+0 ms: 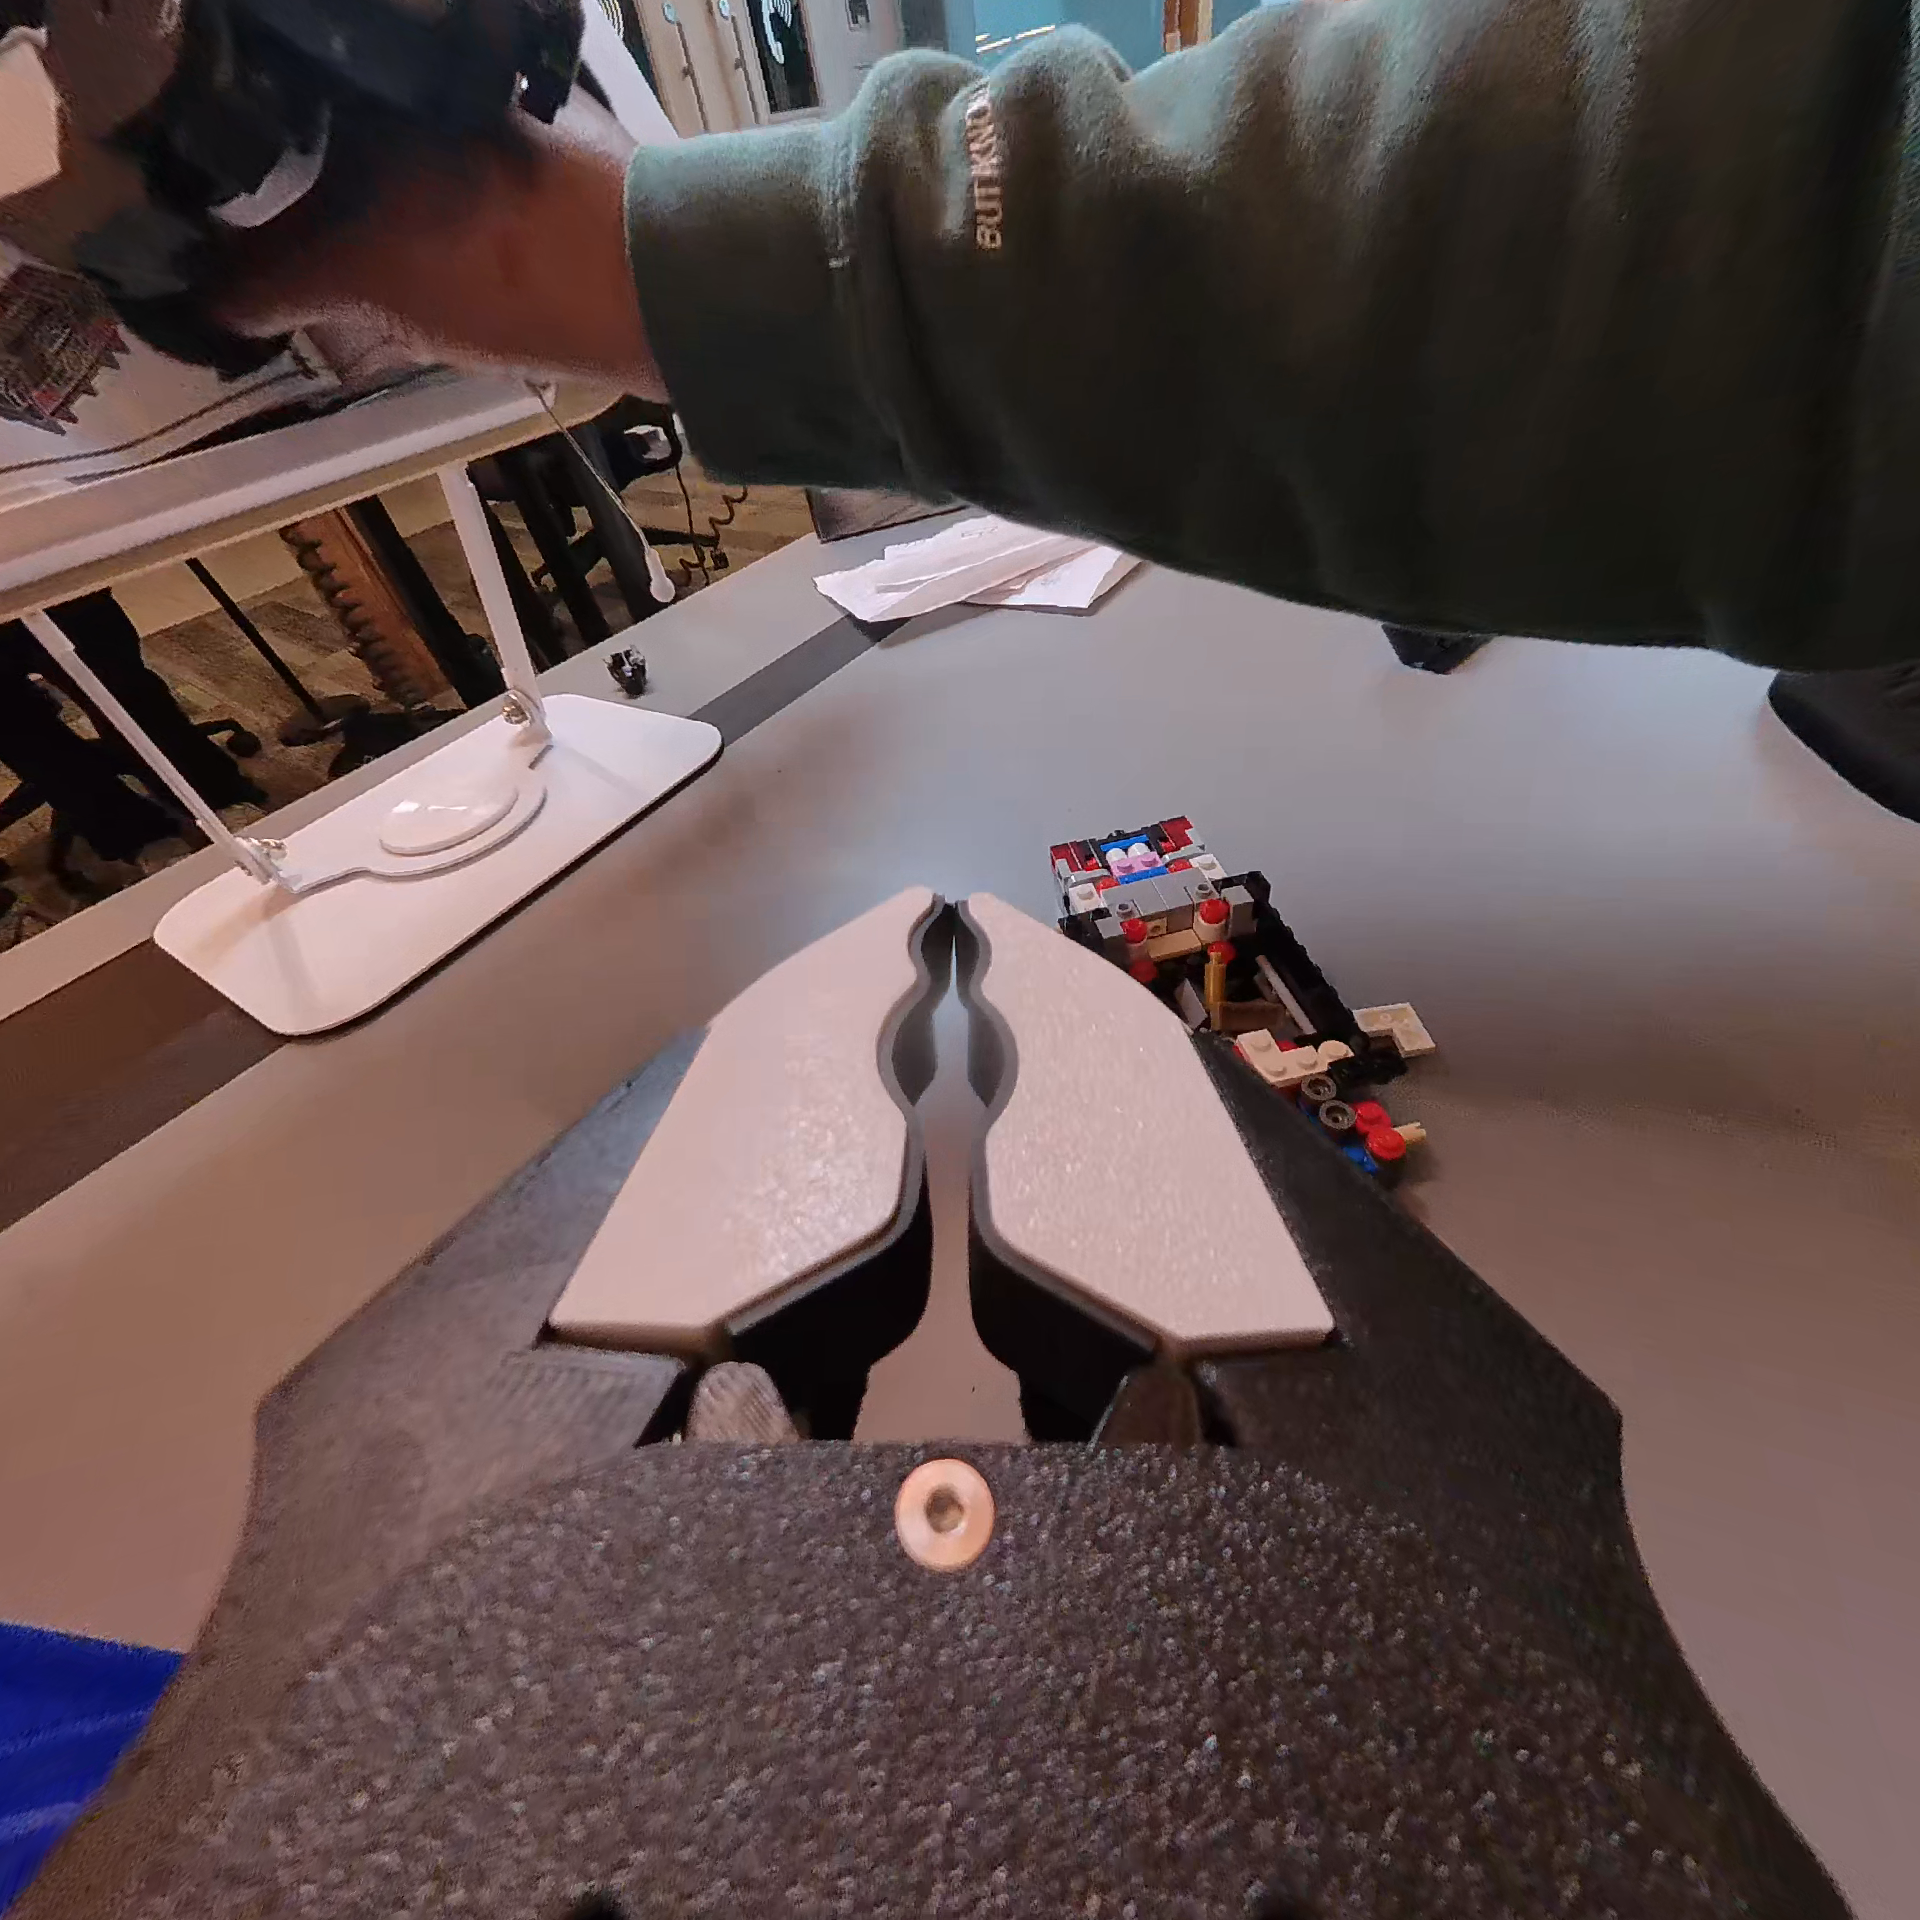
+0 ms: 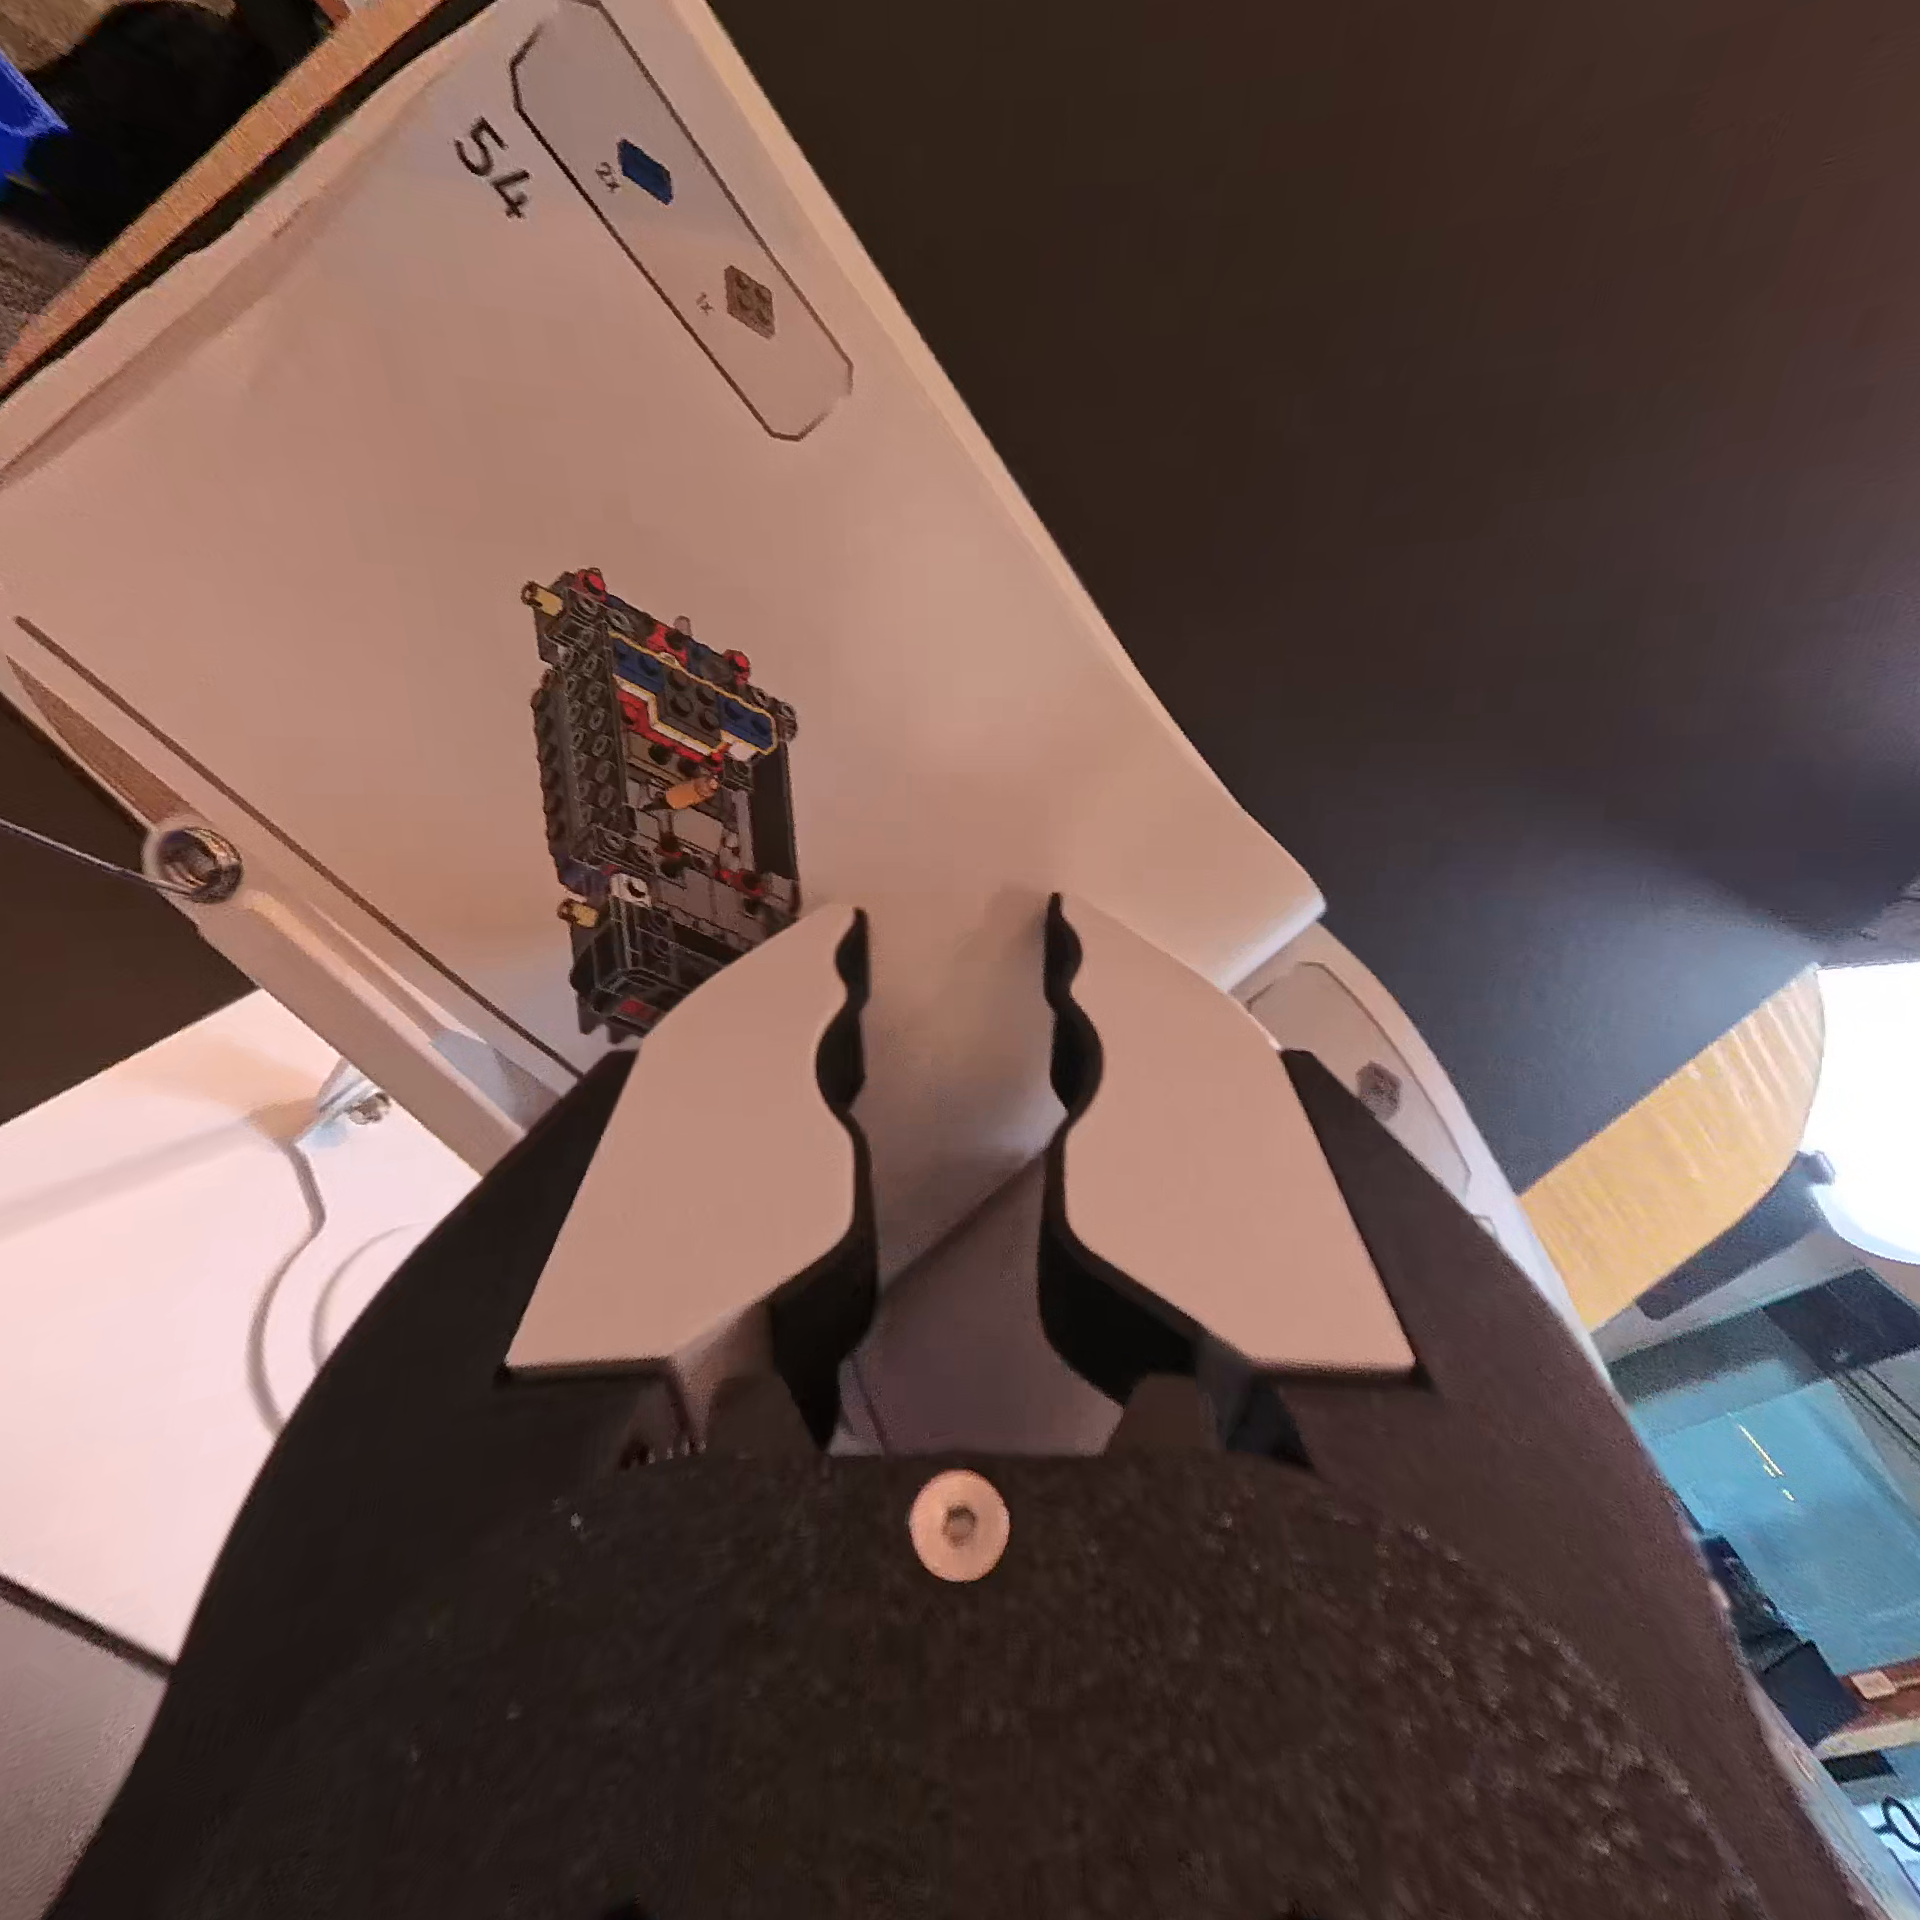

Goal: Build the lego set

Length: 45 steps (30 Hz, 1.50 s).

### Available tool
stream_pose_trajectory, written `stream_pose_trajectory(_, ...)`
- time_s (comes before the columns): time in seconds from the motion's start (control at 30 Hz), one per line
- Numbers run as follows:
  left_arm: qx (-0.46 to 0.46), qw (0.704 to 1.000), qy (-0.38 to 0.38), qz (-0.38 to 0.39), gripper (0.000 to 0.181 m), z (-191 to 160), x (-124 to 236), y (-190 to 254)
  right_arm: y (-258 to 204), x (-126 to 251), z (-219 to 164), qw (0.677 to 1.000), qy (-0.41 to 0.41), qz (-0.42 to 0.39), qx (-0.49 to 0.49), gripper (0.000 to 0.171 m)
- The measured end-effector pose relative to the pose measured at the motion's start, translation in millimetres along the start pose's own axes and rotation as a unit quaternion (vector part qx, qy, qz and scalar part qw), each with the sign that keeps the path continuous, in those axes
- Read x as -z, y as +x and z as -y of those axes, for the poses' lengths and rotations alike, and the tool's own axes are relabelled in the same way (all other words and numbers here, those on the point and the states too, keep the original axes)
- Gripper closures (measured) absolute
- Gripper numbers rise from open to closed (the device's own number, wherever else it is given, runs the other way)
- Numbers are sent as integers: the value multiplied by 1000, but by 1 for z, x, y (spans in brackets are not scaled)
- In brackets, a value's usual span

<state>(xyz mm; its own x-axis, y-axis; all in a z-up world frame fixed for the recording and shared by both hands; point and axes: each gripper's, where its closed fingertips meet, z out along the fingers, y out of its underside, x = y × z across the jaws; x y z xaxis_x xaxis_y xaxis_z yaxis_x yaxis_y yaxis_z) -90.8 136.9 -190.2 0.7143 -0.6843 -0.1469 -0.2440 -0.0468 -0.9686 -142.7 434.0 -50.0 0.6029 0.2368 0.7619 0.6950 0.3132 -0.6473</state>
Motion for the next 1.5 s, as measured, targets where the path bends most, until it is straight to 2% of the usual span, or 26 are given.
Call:
stream_pose_trajectory(0.17,1,1000,-7,-1,181,-5,-2,0,12,2,-3,1000,13,13,-19,165)
stream_pose_trajectory(0.27,3,1000,-14,-2,181,-8,-4,0,14,7,0,998,21,32,-42,167)
stream_pose_trajectory(0.33,4,1000,-16,-3,181,-10,-5,0,10,13,7,997,24,47,-61,143)
stream_pose_trajectory(0.4,6,1000,-19,-6,181,-12,-6,0,2,15,13,995,13,63,-80,107)
stream_pose_trajectory(0.47,7,1000,-22,-9,181,-13,-7,2,-3,13,17,995,2,59,-85,81)
stream_pose_trajectory(0.57,2,1000,-23,-10,181,-13,-6,4,-3,3,17,996,-16,32,-86,64)
stream_pose_trajectory(0.6,2,1000,-23,-10,181,-12,-5,4,-2,-2,14,996,-27,20,-84,63)
stream_pose_trajectory(0.73,1,1000,-19,-8,181,-9,-3,3,0,-11,9,997,-43,-1,-63,79)
stream_pose_trajectory(0.93,4,1000,-15,-10,181,-7,-2,2,18,-6,4,997,-23,-15,-69,130)
stream_pose_trajectory(1.13,2,1000,-14,2,181,-7,-4,-4,28,1,3,995,15,36,-96,151)
stream_pose_trajectory(1.23,9,999,12,46,173,16,-6,-36,31,7,1,986,39,81,-140,157)
stream_pose_trajectory(1.33,65,992,63,83,160,59,-10,-85,34,12,-6,976,52,118,-177,161)
stream_pose_trajectory(1.43,151,980,96,86,135,97,-28,-139,34,15,-10,964,73,158,-201,161)
stream_pose_trajectory(1.5,207,969,98,94,119,104,-48,-178,34,17,-12,953,86,187,-220,162)
